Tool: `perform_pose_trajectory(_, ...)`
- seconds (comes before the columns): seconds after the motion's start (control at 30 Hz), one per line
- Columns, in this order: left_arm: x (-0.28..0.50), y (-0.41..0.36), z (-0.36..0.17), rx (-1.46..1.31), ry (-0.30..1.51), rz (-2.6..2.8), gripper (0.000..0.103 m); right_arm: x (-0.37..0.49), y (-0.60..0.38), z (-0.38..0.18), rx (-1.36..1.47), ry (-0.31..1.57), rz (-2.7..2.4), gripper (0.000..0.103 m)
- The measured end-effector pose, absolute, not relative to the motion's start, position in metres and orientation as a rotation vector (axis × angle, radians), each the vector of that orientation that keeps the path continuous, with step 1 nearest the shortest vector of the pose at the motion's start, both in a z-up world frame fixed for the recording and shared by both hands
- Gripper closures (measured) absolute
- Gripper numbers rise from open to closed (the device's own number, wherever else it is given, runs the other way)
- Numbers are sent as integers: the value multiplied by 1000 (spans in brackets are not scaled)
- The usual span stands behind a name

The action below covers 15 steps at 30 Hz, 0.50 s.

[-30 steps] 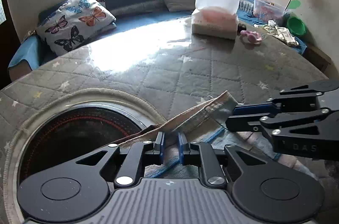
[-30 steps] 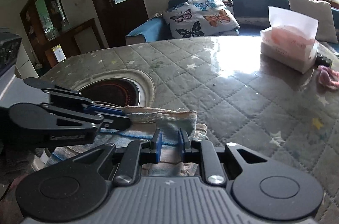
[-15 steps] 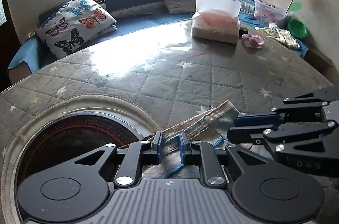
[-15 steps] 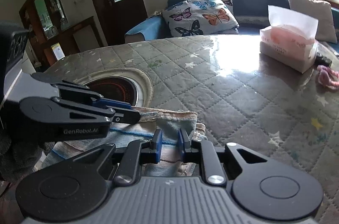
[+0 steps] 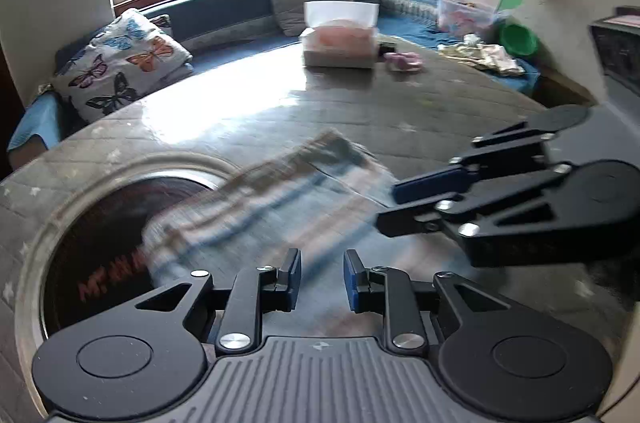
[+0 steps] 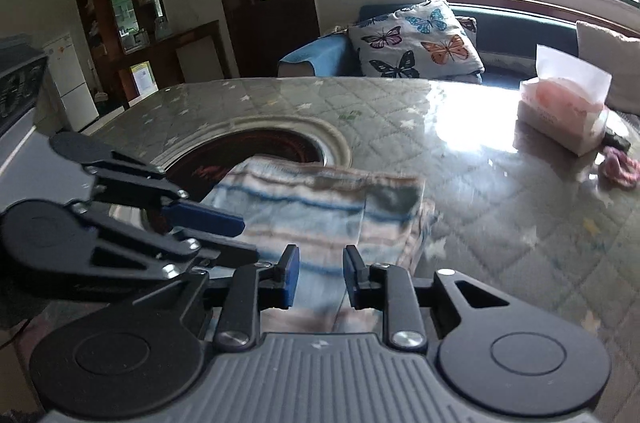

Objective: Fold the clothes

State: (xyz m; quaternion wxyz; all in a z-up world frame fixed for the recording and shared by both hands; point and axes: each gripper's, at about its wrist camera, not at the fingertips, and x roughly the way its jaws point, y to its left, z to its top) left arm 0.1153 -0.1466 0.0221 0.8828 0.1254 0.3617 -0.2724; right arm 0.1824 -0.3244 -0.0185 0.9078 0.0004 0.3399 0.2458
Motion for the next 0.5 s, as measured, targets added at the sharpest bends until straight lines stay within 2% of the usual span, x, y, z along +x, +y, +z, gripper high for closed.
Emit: perform_pose_trajectory(0.5,65,-160,-3,300,743,-595,78,135,-332,-44,-10,653,486,80)
